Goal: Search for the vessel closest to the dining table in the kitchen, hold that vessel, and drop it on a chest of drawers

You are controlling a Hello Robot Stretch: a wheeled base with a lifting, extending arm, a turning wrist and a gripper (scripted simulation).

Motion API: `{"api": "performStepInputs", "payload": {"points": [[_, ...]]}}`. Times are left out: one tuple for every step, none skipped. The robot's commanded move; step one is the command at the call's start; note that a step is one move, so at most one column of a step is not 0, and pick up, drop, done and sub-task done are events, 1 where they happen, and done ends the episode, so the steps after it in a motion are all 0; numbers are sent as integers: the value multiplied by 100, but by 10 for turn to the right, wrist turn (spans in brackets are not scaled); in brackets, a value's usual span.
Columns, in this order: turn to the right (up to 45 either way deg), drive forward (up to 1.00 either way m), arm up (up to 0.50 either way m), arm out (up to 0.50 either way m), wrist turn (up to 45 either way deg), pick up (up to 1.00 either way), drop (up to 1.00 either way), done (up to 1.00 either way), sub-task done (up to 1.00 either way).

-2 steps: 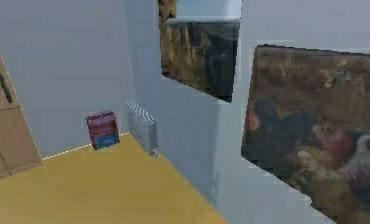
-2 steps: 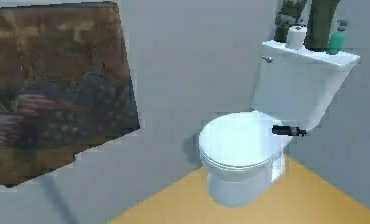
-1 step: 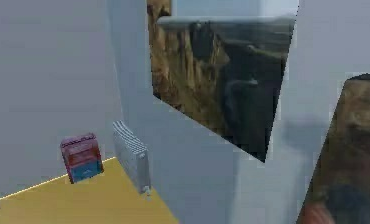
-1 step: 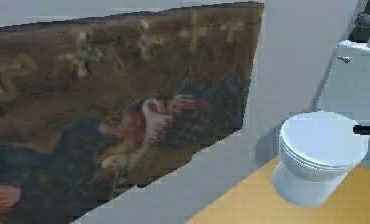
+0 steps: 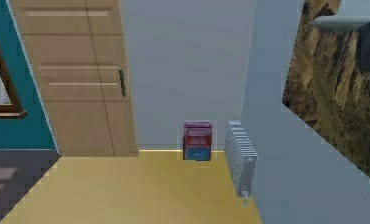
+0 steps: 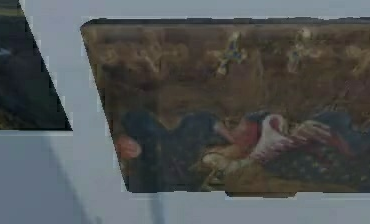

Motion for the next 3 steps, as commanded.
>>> {"api": "performStepInputs", "payload": {"points": [[0,30,0,0,0,0,0,0,0],[-450,0,0,0,0,0,0,0,0],[0,45,0,0,0,0,0,0,0]]}}
